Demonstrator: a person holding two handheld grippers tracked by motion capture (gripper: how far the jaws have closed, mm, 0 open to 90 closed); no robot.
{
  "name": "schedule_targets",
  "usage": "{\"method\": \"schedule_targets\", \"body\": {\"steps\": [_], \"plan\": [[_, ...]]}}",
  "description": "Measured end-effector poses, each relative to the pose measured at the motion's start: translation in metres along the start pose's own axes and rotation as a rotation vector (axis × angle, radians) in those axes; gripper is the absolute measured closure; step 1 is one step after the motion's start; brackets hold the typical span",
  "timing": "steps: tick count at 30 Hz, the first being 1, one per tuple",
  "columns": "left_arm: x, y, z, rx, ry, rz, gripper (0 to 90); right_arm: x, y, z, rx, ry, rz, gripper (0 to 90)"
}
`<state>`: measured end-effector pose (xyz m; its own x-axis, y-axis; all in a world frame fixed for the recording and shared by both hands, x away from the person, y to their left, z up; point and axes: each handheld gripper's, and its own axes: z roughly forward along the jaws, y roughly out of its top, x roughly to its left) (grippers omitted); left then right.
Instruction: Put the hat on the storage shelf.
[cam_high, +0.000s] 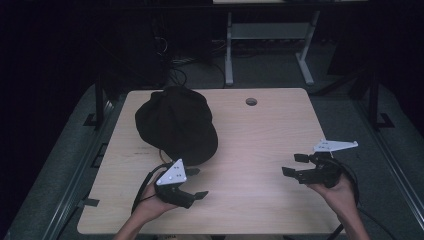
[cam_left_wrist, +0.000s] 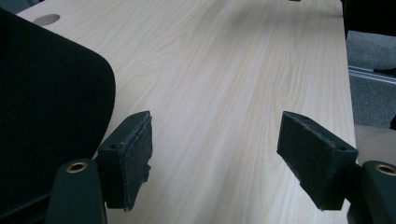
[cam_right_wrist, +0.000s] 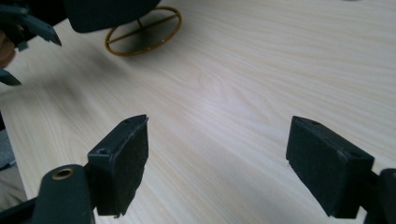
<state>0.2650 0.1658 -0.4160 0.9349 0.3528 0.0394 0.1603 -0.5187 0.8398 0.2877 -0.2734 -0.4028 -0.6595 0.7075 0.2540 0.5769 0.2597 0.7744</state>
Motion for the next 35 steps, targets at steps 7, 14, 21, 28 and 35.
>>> {"method": "schedule_targets", "body": {"steps": [7,14,21,28,35], "plan": [[0.0,-0.001,0.001,0.004,-0.002,0.0,26.2,0.001,-0.017,-0.003,0.0,0.002,0.015,20.7],[0.0,-0.001,0.001,0.004,-0.003,-0.007,26.2,0.003,-0.033,-0.004,0.0,0.004,0.034,20.7],[0.001,-0.001,0.002,0.001,-0.009,-0.01,26.2,0.01,-0.047,-0.003,-0.008,0.007,0.04,20.3],[0.003,0.0,0.004,-0.001,-0.024,-0.015,26.2,0.018,-0.068,-0.003,-0.03,-0.015,0.051,19.7],[0.003,0.001,0.006,0.001,-0.034,-0.018,26.2,0.02,-0.074,-0.001,-0.046,-0.012,0.058,19.5]]}}
